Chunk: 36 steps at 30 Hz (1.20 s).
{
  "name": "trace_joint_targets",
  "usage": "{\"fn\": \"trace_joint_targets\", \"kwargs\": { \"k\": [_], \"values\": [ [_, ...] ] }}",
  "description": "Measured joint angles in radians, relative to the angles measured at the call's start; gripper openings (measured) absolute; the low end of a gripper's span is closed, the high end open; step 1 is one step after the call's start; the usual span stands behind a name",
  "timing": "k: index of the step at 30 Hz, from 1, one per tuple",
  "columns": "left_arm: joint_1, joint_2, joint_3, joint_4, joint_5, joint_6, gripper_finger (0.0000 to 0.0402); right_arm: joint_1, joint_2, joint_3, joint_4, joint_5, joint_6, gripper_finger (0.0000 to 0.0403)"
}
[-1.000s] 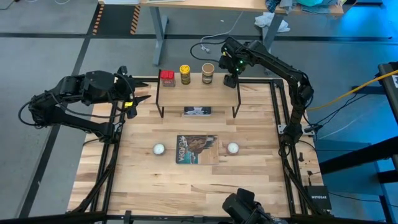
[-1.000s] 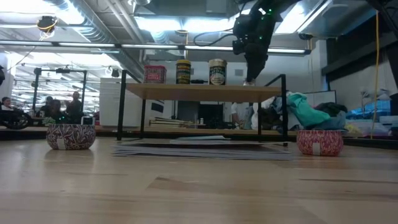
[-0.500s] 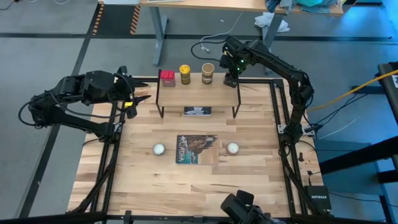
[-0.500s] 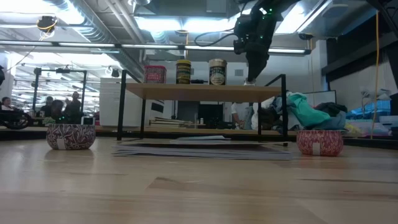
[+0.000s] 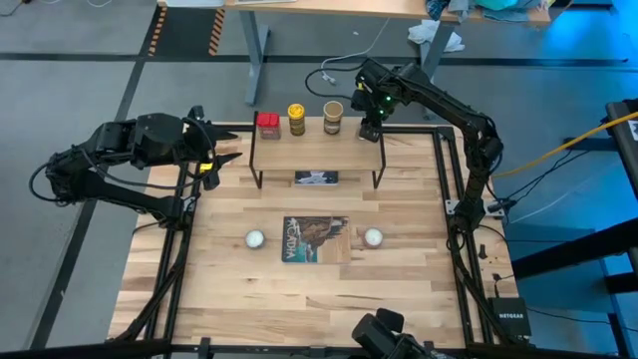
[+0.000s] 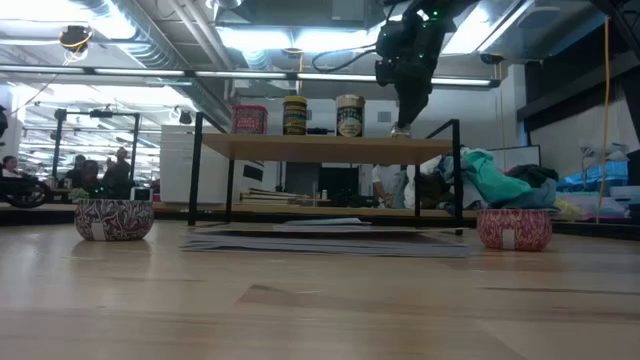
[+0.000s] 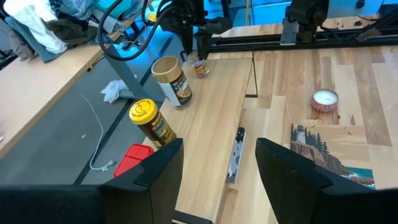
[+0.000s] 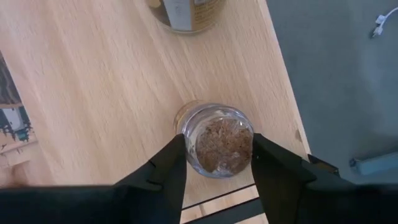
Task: Shelf spices
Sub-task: Remove the transparent seasoning bottle from the shelf
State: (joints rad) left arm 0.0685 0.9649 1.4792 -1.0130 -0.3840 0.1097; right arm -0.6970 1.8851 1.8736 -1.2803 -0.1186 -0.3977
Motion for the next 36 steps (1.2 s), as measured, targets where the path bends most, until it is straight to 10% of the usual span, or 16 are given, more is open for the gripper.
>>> {"fn": "trace_joint_targets", "kwargs": {
  "k": [36],
  "values": [
    [0.0,0.0,0.0,0.007,0.0,0.008,0.0196,0.183,-0.105,-0.008,0.011,0.309,-0.007,0.0159]
  ]
}}
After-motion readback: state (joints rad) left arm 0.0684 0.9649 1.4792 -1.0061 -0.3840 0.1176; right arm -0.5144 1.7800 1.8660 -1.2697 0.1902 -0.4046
